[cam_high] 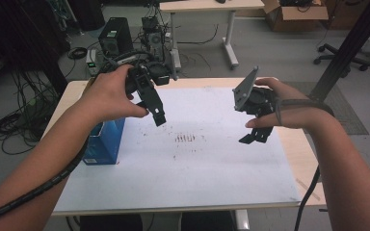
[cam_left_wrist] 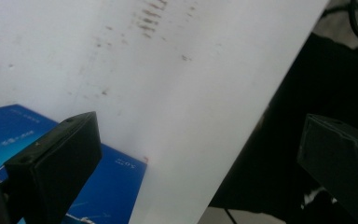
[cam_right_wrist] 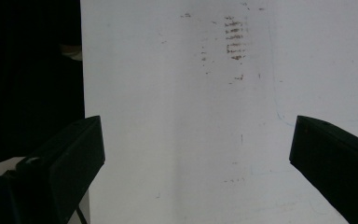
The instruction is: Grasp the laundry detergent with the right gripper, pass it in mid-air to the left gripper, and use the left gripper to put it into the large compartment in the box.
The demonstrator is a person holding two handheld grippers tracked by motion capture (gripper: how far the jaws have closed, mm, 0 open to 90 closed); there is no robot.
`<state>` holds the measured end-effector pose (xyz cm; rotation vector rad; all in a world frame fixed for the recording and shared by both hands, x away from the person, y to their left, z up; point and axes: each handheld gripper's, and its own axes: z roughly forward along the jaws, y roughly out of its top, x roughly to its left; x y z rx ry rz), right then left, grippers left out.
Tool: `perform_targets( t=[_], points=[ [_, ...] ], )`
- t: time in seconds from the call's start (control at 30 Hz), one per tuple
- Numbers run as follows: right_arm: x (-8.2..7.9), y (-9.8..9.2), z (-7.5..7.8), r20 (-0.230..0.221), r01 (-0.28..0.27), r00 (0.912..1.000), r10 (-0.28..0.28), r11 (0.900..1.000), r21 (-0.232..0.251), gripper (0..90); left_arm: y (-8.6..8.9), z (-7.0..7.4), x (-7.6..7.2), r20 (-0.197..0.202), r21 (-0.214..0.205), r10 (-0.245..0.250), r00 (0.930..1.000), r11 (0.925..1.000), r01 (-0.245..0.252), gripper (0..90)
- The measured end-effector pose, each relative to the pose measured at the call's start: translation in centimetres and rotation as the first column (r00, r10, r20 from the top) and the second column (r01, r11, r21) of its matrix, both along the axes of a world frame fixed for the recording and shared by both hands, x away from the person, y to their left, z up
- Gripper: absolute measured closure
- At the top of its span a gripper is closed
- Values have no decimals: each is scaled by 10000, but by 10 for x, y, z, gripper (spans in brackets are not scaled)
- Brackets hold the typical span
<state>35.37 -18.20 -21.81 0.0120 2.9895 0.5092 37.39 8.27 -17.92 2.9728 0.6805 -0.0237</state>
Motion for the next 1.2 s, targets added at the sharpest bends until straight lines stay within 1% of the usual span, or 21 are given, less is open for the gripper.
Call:
perform_targets(
  t=[0.1,0.17,0.27,0.37,0.43,0.47,0.5,0.53,0.57,0.63,0.67,0.77,0.87,0.9,1.03,1.1,1.2],
  points=[
    [-2,4,0,-32,-100,9999,99,9997,-202,32,-1,-3,-3,-234,263,-606,9979,9978,612,2],
    [-1,6,-1,-101,-149,9998,146,9994,-305,32,-2,-6,-5,-396,374,-955,9946,9946,970,2],
    [0,9,-1,-165,-176,9997,168,9987,-484,33,-3,-11,-5,-565,303,-1368,9890,9899,1386,2],
    [1,10,-2,-201,-232,9995,223,9987,-450,32,-4,-17,-3,-620,294,-1752,9826,9837,1772,2],
    [3,11,-5,-233,-248,9994,237,9987,-455,33,-6,-21,0,-555,275,-2153,9750,9758,2170,2],
    [5,11,-6,-279,-266,9993,253,9985,-482,33,-6,-22,0,-530,255,-2247,9730,9737,2263,2],
    [5,11,-7,-295,-268,9992,253,9983,-516,34,-8,-23,2,-520,246,-2505,9667,9674,2520,1],
    [8,11,-8,-278,-254,9993,238,9978,-608,36,-9,-23,3,-557,259,-2656,9625,9633,2673,2],
    [10,10,-8,-294,-270,9992,253,9978,-604,36,-10,-25,6,-682,320,-2805,9574,9586,2831,2],
    [14,9,-8,-327,-253,9992,233,9978,-617,35,-14,-28,10,-770,509,-2929,9530,9535,2971,2],
    [16,9,-8,-341,-230,9992,209,9979,-612,34,-15,-28,12,-810,506,-2947,9522,9529,2992,2],
    [19,9,-10,-382,-192,9991,166,9974,-694,34,-18,-30,16,-807,468,-3118,9467,9476,3160,2],
    [23,9,-13,-444,-188,9989,155,9969,-758,35,-22,-32,18,-823,424,-3182,9444,9457,3223,2],
    [23,9,-14,-458,-175,9989,141,9970,-754,35,-23,-33,18,-888,438,-3234,9421,9437,3280,2],
    [25,8,-15,-506,-174,9986,136,9970,-754,35,-27,-35,19,-865,519,-3292,9403,9411,3342,2],
    [25,9,-16,-536,-191,9984,150,9970,-756,35,-28,-35,20,-882,468,-3341,9384,9396,3390,2],
    [26,9,-16,-567,-240,9982,196,9968,-766,35,-29,-35,21,-852,441,-3366,9378,9390,3411,2]
  ],
)
